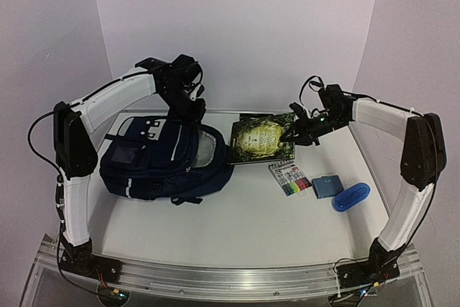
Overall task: Pack the student bag
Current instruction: Place the book in the student bag.
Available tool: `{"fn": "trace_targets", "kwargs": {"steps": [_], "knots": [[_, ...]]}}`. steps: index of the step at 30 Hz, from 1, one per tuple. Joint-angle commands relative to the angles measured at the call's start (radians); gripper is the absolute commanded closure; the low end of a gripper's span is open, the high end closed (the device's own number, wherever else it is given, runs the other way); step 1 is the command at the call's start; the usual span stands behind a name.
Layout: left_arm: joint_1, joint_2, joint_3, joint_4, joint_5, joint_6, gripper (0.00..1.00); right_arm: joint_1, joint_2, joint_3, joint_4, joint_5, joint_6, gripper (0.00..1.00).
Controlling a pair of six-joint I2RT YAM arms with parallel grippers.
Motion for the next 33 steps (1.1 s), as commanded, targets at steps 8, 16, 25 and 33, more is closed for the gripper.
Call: {"fn": "trace_targets", "kwargs": {"steps": [8, 16, 25, 33], "knots": [[-0.011, -0.090, -0.035, 0.234, 0.221, 0.028, 1.00, 0.075, -0.054, 0.002, 0.435, -0.141, 0.322, 1.00], [-0.010, -0.088, -0.021, 0.272, 0.242, 0.009, 1.00, 0.183, 0.043, -0.008, 0.683, -0.095, 0.541, 1.00], [0.002, -0.078, 0.024, 0.325, 0.264, -0.004, 1.00, 0.191, 0.147, -0.022, 0.737, -0.106, 0.610, 1.00], [0.022, -0.064, 0.025, 0.384, 0.441, -0.002, 1.00, 0.210, 0.183, -0.003, 0.740, -0.167, 0.586, 1.00]]}}
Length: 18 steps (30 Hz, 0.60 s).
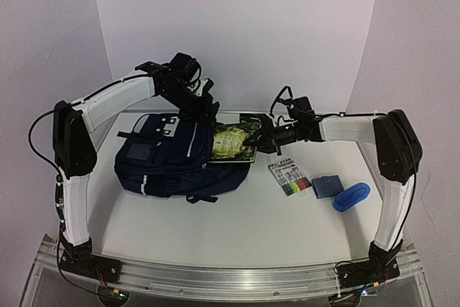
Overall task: Pack the student bag
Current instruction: Place the book in the student bag.
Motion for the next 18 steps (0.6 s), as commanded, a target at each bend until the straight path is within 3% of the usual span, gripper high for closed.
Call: {"fn": "trace_targets", "kwargs": {"steps": [1, 5, 14, 18], "knots": [[0.000, -0.058, 0.079, 0.182, 0.194, -0.001, 1.00, 0.021, 0.019, 0.090, 0.123, -0.084, -0.001, 1.00], [0.001, -0.059, 0.065, 0.246, 0.238, -0.041, 1.00, 0.060, 0.071, 0.155, 0.207, -0.063, 0.078, 1.00], [0.000, -0.032, 0.108, 0.276, 0.297, -0.075, 1.00, 0.115, 0.195, 0.165, 0.603, -0.001, 0.403, 1.00], [0.000, -0.018, 0.109, 0.288, 0.332, -0.089, 1.00, 0.138, 0.249, 0.216, 0.635, 0.049, 0.457, 1.00]]}}
